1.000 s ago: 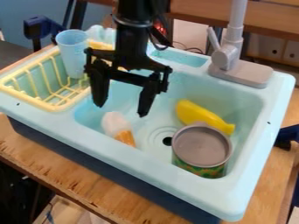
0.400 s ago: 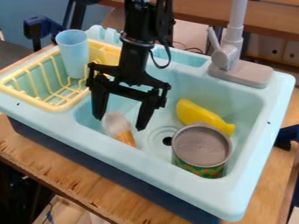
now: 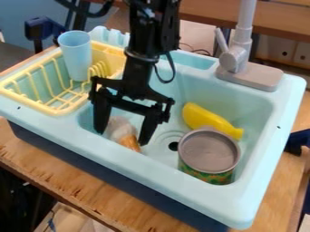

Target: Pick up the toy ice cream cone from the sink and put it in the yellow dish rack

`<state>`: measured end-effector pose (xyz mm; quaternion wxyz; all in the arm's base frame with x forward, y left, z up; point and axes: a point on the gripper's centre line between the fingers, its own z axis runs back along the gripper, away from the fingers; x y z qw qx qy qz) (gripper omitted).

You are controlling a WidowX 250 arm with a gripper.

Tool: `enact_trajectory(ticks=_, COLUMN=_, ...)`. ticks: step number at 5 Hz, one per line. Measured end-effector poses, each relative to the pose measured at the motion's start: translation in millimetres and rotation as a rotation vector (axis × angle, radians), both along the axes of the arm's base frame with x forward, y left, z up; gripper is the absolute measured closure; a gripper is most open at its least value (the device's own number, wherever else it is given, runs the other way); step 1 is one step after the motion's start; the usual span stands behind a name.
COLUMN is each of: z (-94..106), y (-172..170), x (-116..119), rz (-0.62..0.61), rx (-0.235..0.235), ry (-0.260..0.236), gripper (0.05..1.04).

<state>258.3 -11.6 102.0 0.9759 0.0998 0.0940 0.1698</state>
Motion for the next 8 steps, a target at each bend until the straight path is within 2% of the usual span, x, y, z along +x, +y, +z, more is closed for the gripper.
enact_trajectory(ticks=1, z=-7.7, y=0, x=1, rz=0.0, rx=-0.001, ry=0.011, gripper=0.075)
enact_trajectory(ticks=2, z=-9.2, y=-3, x=2, rz=0.006, rx=-0.017, ry=0.002, gripper=0.135)
enact_trajectory(ticks=3, z=-5.4, y=-2, x=0, rz=0.034, rx=-0.007, ry=0.016, gripper=0.324)
enact_trajectory(ticks=4, z=8.1, y=-3, x=5, rz=0.044, rx=0.002, ry=0.004, gripper=0.335)
enact_trajectory(ticks=5, z=29.0, y=-4, x=8, rz=0.041, rx=-0.009, ry=-0.056, gripper=0.335)
enact_trajectory(ticks=6, z=40.8, y=-5, x=5, rz=0.038, rx=-0.025, ry=-0.086, gripper=0.335)
enact_trajectory(ticks=7, z=59.9, y=-7, x=-1, rz=0.031, rx=-0.056, ry=-0.14, gripper=0.335)
enact_trajectory(ticks=8, z=71.1, y=-4, x=-10, rz=0.014, rx=-0.057, ry=-0.135, gripper=0.335)
